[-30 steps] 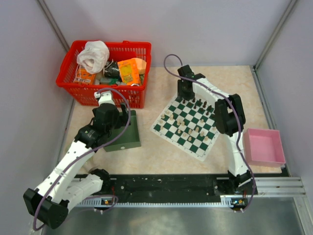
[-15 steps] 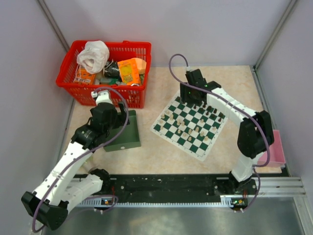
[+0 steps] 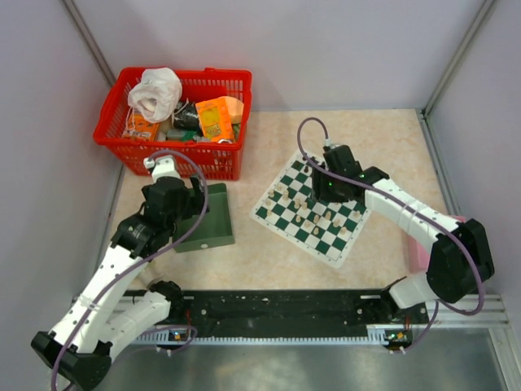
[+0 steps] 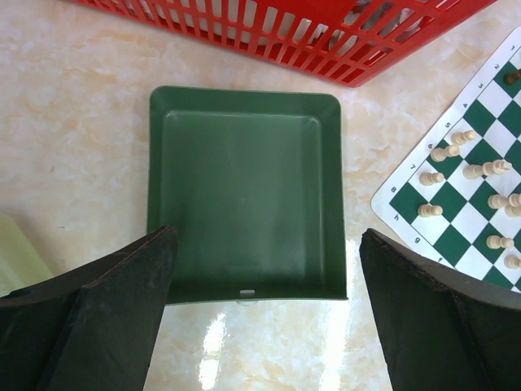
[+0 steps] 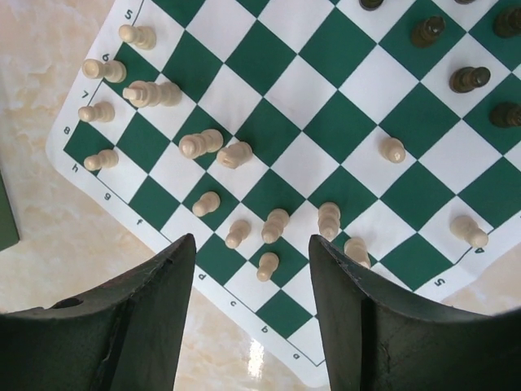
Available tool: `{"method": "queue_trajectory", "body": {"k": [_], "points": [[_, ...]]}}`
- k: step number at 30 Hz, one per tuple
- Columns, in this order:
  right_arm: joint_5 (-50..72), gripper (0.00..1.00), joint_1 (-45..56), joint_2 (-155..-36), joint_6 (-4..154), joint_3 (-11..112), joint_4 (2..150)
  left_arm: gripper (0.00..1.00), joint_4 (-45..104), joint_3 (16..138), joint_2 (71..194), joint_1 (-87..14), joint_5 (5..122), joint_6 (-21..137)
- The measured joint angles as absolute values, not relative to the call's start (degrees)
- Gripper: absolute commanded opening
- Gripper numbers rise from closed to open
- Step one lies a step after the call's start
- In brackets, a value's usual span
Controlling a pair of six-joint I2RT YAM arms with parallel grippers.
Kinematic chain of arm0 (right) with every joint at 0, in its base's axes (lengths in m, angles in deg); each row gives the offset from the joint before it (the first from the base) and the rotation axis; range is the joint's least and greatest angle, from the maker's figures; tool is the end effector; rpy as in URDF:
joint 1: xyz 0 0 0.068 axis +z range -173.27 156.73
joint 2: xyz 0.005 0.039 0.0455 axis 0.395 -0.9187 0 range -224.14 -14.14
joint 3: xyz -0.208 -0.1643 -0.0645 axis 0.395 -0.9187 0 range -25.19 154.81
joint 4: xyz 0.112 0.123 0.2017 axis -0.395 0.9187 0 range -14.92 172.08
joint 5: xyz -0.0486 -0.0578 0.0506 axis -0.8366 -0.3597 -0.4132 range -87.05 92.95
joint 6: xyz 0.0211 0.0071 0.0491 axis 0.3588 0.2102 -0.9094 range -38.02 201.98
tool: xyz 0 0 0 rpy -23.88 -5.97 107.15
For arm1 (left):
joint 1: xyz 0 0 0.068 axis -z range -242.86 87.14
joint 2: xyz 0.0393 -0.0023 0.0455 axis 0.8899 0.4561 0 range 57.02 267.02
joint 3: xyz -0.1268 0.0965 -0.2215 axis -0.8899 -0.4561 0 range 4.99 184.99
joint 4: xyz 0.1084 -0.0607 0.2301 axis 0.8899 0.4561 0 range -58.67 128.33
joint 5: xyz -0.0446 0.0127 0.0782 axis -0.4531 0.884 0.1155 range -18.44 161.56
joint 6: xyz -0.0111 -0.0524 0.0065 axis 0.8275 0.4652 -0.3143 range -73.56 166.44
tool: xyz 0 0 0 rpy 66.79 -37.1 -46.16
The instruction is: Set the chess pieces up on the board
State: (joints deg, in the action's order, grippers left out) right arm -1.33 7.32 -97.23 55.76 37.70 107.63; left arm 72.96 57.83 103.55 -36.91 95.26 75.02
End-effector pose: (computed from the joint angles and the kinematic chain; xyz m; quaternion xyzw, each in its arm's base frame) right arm 0.2641 0.1529 0.2602 -0.0241 0.9467 0.1207 0.2975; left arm 0.1521 -0.0582 0.3300 -0.1143 0.8669 -0.0437 0.4832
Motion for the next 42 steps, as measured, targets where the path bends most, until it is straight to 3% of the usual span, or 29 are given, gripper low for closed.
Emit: {"method": "queue_trajectory", "body": {"k": [12,16,42], "points": [[-8.6,0.59,7.3,-87.5,52.7,29.4,110.9,0.99,72.6,54.3,103.8,-36.9,96.0,74.8],[-10.3,0.55,6.3,-85.7,51.3,28.2,111.6,0.99,71.0,53.9,104.1,-36.9,95.0,75.1],[-5.4,0.50,-11.3,-89.6,52.3,25.8,110.6,0.99,65.6,53.6,105.8,-36.9,91.9,76.6]]}}
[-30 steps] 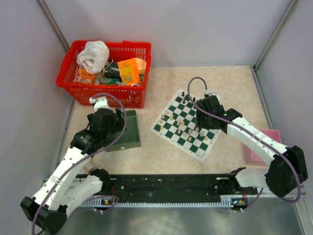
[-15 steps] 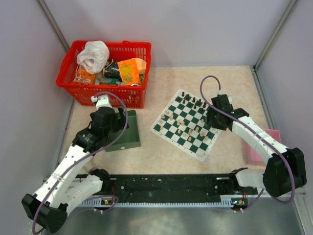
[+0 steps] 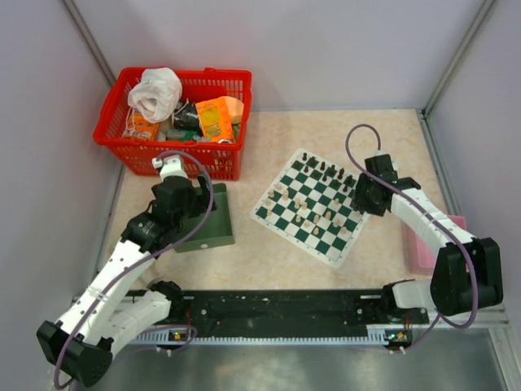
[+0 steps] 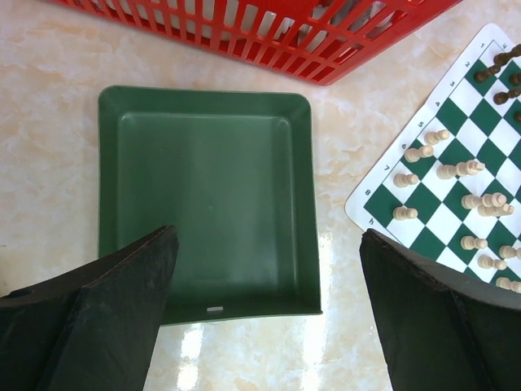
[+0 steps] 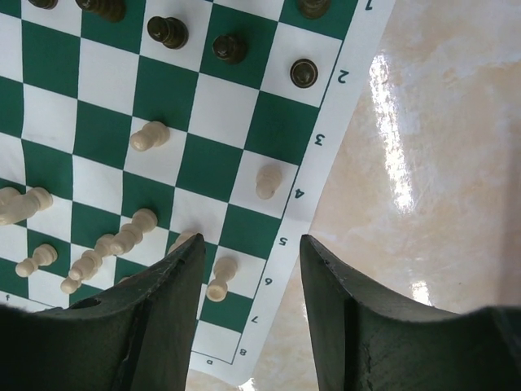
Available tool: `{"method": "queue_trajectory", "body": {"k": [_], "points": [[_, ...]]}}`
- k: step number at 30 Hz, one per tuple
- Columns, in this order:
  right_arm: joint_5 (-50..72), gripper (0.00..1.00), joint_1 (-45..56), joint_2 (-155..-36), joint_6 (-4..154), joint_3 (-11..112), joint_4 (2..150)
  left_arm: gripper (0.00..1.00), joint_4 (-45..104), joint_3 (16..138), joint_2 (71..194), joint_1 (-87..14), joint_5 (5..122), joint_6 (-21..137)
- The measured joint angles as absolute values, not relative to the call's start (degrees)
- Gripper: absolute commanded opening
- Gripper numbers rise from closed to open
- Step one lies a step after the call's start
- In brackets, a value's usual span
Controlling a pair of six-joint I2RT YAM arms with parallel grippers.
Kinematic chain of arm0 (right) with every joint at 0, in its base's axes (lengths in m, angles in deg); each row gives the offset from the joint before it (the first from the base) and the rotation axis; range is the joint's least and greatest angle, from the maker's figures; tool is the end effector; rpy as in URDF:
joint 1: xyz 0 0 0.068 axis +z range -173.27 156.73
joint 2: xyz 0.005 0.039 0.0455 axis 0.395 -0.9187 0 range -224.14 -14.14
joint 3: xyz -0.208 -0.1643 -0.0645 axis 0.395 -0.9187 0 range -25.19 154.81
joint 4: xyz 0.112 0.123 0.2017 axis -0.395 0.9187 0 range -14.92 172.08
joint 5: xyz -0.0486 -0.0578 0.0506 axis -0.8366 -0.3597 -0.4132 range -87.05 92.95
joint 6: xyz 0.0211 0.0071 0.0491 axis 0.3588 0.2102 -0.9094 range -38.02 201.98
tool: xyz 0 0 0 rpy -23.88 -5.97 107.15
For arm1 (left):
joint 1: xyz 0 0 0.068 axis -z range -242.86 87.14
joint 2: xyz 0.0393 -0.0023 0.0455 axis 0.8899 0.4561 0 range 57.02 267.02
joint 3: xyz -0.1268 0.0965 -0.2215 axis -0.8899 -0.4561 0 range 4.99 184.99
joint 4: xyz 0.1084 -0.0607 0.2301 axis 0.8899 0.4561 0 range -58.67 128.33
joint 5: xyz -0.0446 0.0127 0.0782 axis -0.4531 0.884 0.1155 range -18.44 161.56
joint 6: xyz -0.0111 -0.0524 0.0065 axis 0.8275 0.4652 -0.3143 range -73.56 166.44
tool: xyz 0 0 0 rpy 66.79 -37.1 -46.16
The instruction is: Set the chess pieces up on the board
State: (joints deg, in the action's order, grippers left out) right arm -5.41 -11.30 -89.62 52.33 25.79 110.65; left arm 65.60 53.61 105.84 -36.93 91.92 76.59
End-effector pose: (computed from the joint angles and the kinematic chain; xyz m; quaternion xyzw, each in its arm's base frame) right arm 0.2517 0.0480 0.2275 0.1667 0.9492 0.0257 0.2657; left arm 0.1672 -0.0675 0.3105 -0.1144 0.8673 -0.0775 0.4783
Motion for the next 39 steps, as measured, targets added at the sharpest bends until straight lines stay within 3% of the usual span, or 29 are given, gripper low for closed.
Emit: {"method": "queue_trajectory", "body": {"k": [12,19,31,39], "points": [[-3.9,0.46,-11.4,-93.0,52.6,25.3,108.9,0.99,64.2,53.6,105.9,-37.0,90.2,77.0],[1.8,0.46,-11.3,-88.7,53.5,25.4,108.5,0.99,62.6,53.6,105.7,-37.0,91.6,79.3],[0.9,0.46,-3.0,-86.7,51.7,25.4,113.9,0.99,58.3,53.3,108.6,-37.0,96.6,80.4],[-0.8,0.40,-1.3,-89.9,49.9,22.6,114.1,0.99,58.3,53.2,109.2,-37.0,98.8,81.8]]}}
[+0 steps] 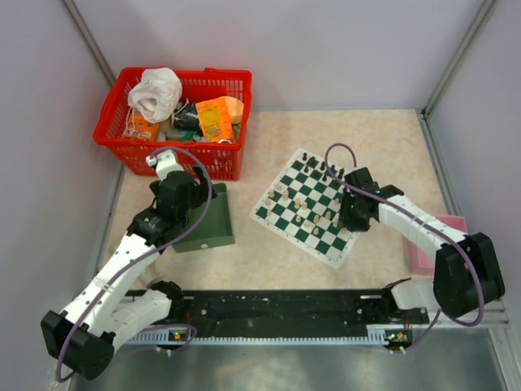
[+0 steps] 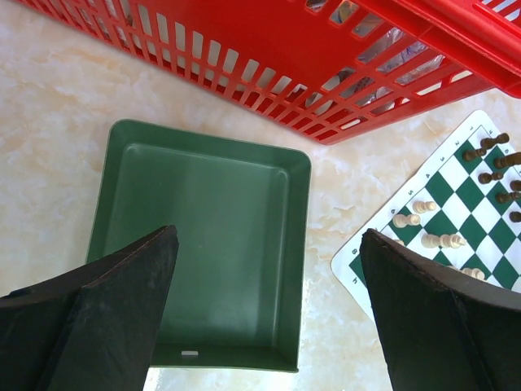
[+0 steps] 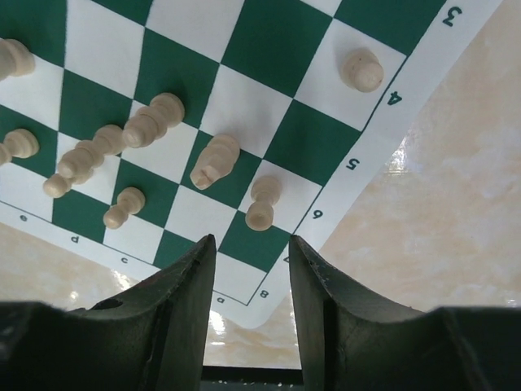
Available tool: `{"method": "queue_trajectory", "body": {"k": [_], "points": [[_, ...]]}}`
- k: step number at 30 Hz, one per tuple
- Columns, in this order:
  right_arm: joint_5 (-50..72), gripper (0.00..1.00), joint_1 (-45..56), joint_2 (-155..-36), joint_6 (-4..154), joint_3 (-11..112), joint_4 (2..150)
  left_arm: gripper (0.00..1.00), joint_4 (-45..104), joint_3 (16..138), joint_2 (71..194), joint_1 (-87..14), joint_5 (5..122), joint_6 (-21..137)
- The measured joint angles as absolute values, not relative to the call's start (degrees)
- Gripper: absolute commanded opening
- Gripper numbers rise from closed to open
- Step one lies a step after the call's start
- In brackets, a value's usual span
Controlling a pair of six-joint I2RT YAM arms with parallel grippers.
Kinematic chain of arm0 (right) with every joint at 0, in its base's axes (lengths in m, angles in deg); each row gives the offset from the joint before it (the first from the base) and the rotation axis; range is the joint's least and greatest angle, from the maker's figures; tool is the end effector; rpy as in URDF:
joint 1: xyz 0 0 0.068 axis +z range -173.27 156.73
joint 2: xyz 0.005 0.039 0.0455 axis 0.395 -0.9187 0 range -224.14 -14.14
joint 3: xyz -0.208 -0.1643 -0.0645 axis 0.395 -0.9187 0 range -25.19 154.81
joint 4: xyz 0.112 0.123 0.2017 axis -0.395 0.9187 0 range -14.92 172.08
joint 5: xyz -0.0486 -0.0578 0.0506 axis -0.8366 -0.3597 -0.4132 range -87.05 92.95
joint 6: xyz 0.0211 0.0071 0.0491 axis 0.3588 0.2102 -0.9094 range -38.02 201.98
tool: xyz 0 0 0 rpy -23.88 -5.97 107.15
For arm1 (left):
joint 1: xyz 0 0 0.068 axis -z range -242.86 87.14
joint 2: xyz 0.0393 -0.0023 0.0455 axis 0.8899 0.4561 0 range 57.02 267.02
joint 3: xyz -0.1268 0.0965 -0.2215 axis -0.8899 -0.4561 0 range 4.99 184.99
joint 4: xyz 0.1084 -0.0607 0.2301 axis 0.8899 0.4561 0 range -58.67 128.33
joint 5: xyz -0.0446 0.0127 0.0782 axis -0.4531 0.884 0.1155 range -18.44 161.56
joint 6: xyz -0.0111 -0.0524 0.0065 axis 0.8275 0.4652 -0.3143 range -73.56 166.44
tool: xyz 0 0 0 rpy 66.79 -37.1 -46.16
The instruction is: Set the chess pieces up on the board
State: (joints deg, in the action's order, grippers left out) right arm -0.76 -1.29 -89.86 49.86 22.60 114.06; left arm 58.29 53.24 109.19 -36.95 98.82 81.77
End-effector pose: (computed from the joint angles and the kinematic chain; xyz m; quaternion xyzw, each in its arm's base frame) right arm 0.2257 0.0885 0.2069 0.0931 0.9748 0.0627 0.1926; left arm 0.1845 -0.0716 0.3109 -0.1853 0.8329 -0.0678 0.5171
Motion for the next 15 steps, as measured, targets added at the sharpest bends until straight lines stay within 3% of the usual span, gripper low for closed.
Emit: {"method": "queue_trajectory", "body": {"k": [15], "points": [[-1.7,0.31,-0.9,-93.6,49.8,20.9,110.0,0.99,60.5,53.2,109.1,-37.0,97.5,84.3]]}}
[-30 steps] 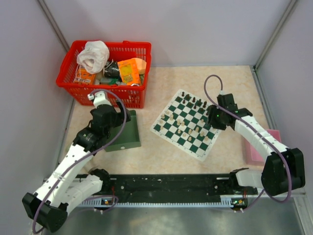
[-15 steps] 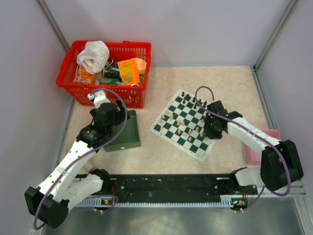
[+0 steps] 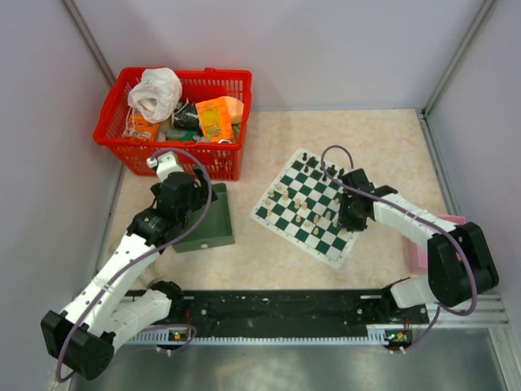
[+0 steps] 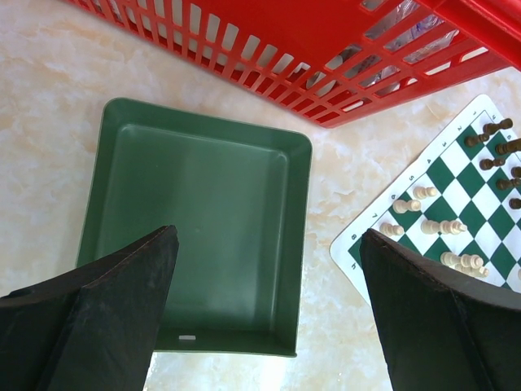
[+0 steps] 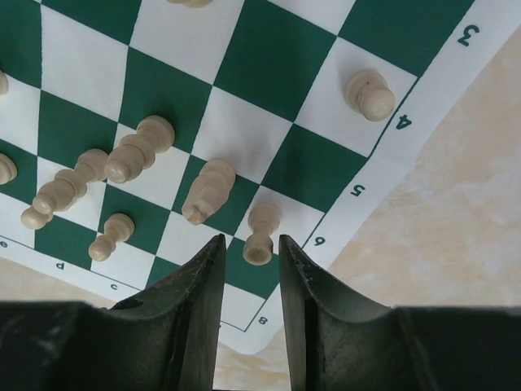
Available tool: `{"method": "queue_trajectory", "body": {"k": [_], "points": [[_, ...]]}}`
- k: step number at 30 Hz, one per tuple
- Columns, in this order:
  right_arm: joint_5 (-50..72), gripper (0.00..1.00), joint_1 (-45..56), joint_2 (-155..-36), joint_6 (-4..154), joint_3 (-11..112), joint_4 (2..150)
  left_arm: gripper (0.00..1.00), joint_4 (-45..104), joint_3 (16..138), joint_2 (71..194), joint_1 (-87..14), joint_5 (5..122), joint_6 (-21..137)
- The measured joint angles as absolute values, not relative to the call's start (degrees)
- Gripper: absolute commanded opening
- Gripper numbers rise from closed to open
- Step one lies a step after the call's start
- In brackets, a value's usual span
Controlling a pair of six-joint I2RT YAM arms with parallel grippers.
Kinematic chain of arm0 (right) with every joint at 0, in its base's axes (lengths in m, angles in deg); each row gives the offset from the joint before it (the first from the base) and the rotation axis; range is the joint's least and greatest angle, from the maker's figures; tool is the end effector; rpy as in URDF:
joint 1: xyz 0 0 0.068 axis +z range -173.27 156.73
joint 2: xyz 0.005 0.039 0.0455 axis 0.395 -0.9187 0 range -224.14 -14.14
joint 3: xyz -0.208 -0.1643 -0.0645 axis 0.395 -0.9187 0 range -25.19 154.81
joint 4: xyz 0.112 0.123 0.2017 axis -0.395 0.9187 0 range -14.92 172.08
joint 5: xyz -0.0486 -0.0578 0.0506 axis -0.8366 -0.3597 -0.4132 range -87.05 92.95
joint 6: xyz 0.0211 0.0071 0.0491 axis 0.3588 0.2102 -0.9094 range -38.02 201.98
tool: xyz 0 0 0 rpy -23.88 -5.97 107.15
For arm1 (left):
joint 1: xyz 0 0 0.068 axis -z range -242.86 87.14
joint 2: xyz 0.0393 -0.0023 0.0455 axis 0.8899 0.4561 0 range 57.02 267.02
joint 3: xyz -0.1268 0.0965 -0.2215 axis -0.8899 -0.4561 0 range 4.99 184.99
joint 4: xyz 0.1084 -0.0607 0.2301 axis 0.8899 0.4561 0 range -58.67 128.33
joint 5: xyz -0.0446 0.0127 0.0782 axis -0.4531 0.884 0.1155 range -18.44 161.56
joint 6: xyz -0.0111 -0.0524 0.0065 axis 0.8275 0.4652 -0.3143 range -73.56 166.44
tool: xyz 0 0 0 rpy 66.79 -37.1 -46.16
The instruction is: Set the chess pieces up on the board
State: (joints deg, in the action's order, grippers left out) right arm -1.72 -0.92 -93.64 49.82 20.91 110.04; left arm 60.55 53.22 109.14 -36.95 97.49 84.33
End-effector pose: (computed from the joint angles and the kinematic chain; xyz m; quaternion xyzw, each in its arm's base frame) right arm 0.2322 0.0923 0.1866 0.0916 0.9772 0.0503 0.1851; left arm 0.1824 -0.0713 0.3072 -0.1957 0.8410 -0.0778 0.4984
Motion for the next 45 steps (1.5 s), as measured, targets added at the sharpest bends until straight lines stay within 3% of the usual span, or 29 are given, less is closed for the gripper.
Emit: {"method": "queue_trajectory", "body": {"k": [11,28,45], "points": [[-1.7,0.15,-0.9,-94.2,50.0,20.8,109.8,0.99,61.7,53.6,108.3,-37.0,96.8,84.5],[3.0,0.15,4.1,-85.7,48.6,18.7,112.7,0.99,61.8,53.6,107.0,-37.0,95.8,85.4],[3.3,0.18,8.9,-85.5,44.2,14.5,113.7,0.99,61.8,53.6,107.0,-37.0,95.0,85.4]]}}
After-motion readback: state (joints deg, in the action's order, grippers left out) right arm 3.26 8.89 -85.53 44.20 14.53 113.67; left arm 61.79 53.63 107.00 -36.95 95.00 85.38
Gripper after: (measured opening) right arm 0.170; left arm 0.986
